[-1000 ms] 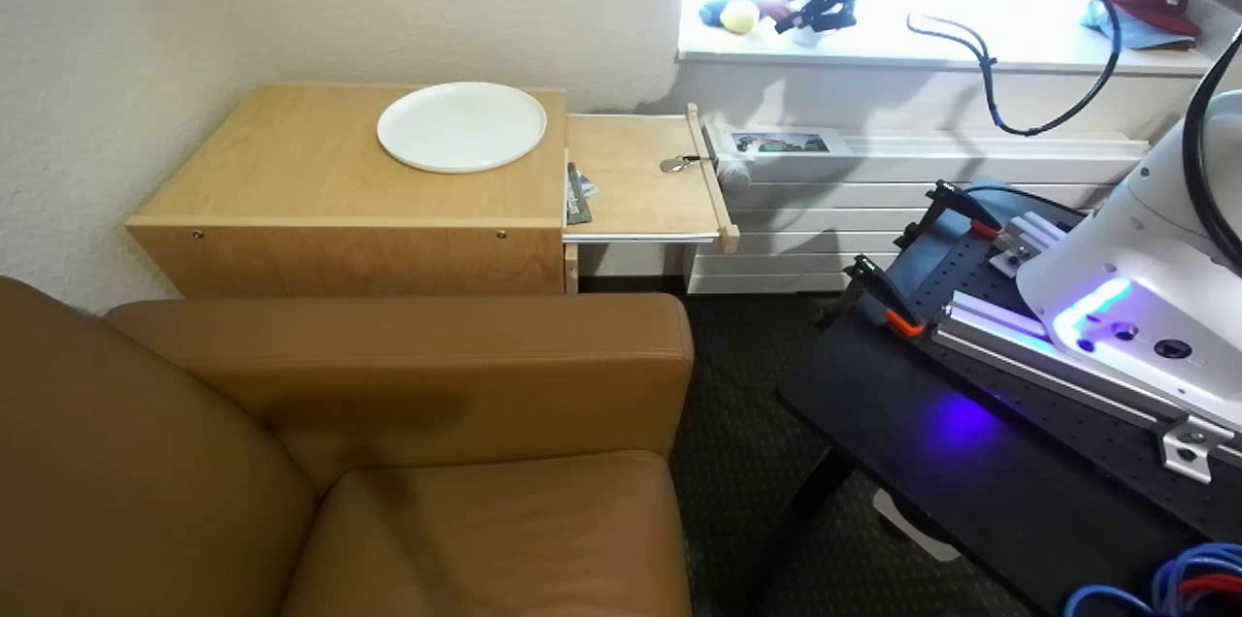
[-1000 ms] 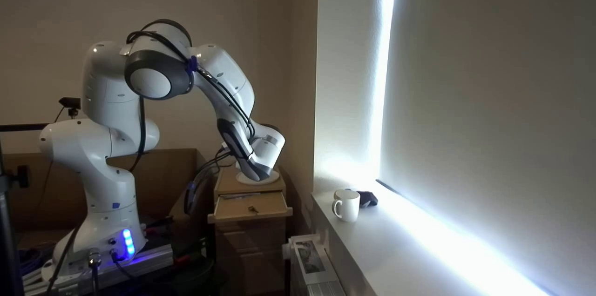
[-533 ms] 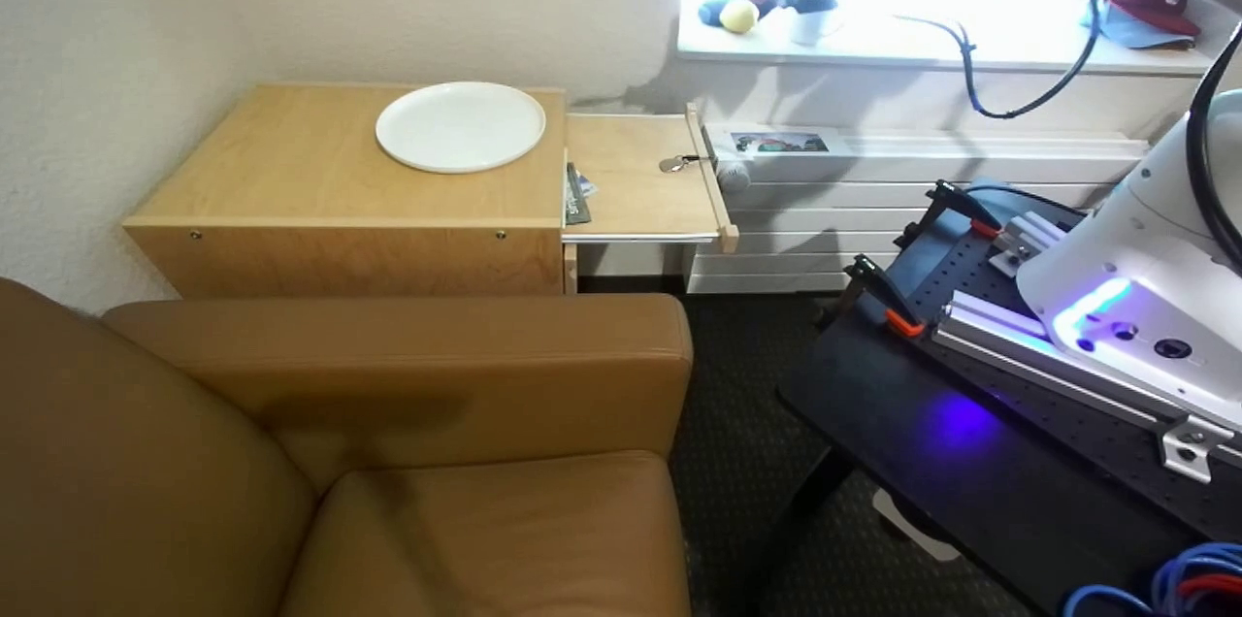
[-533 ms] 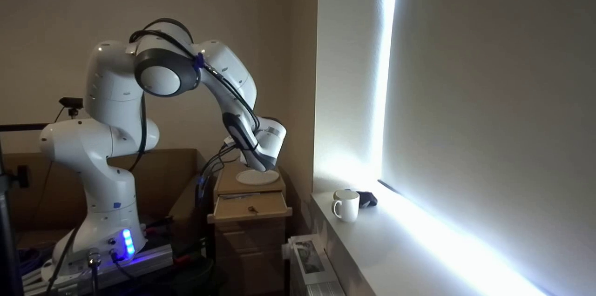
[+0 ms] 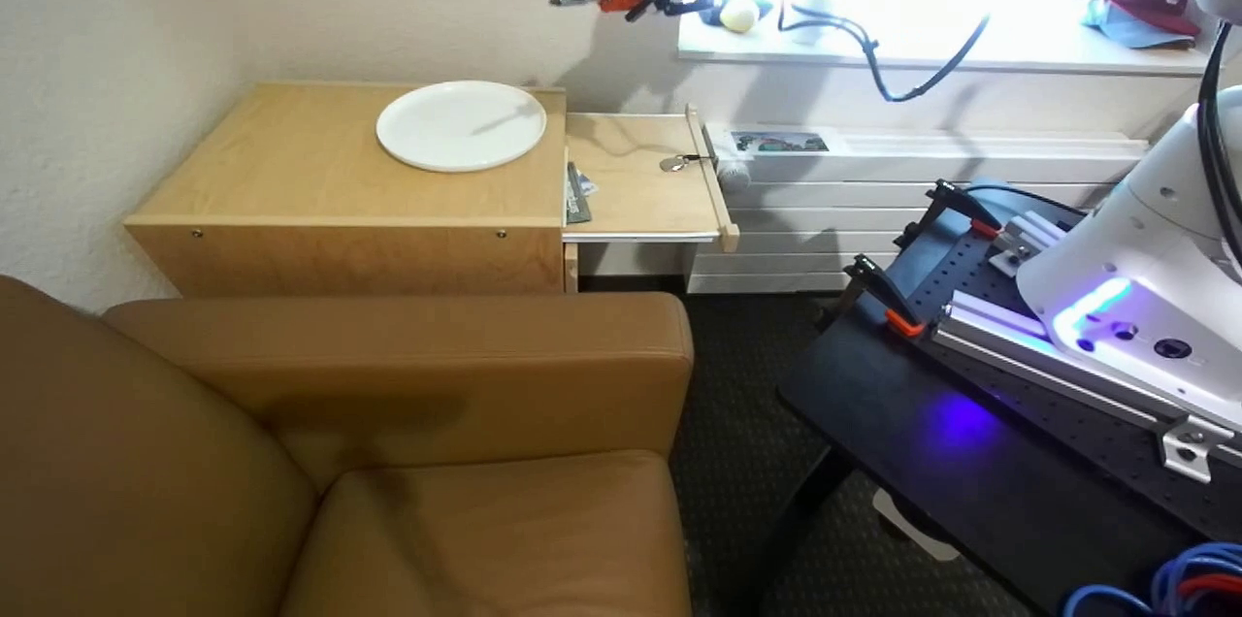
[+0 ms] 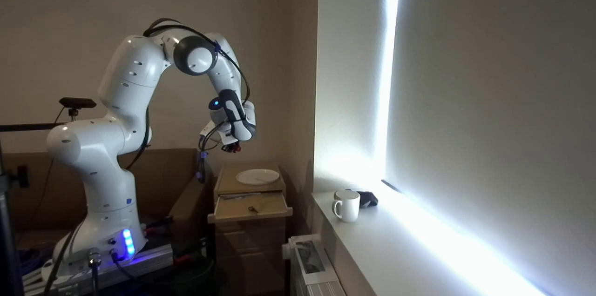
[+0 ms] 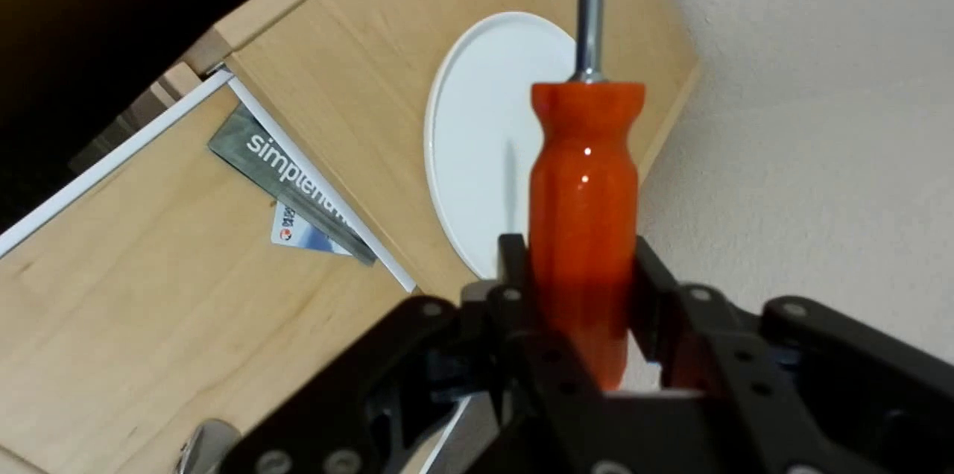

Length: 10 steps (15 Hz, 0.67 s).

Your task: Put the screwdriver on the open drawer

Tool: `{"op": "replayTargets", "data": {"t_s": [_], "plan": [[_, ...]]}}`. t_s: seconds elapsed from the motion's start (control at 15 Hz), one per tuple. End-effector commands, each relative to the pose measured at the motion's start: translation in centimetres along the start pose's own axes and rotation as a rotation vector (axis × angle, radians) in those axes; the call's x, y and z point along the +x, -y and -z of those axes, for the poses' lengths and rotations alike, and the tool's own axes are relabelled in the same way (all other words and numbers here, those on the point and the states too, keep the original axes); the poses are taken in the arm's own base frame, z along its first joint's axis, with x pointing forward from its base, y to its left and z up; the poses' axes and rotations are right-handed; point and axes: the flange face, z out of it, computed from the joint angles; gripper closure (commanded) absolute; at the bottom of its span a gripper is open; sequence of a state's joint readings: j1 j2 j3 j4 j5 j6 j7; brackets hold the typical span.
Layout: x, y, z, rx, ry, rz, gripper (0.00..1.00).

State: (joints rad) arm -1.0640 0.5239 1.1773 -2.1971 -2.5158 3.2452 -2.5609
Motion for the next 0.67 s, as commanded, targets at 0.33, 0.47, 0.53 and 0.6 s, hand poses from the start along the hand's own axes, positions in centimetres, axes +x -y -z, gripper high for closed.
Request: {"op": "replayTargets", "data": {"t_s": [0.33,0.47,0.53,0.6], "plan": [[4.0,-8.5,-4.5,-0.098,-0.219,0.168,0.67],[4.4,-8.9,-4.6,-0.104,-0.221,0.153,0.92],[4.9,-9.5,-5.0,-0.120,-0.237,0.132,0.92],[5.7,-10.3,-5.7,-0.130,-0.270,0.136,0.92]]}}
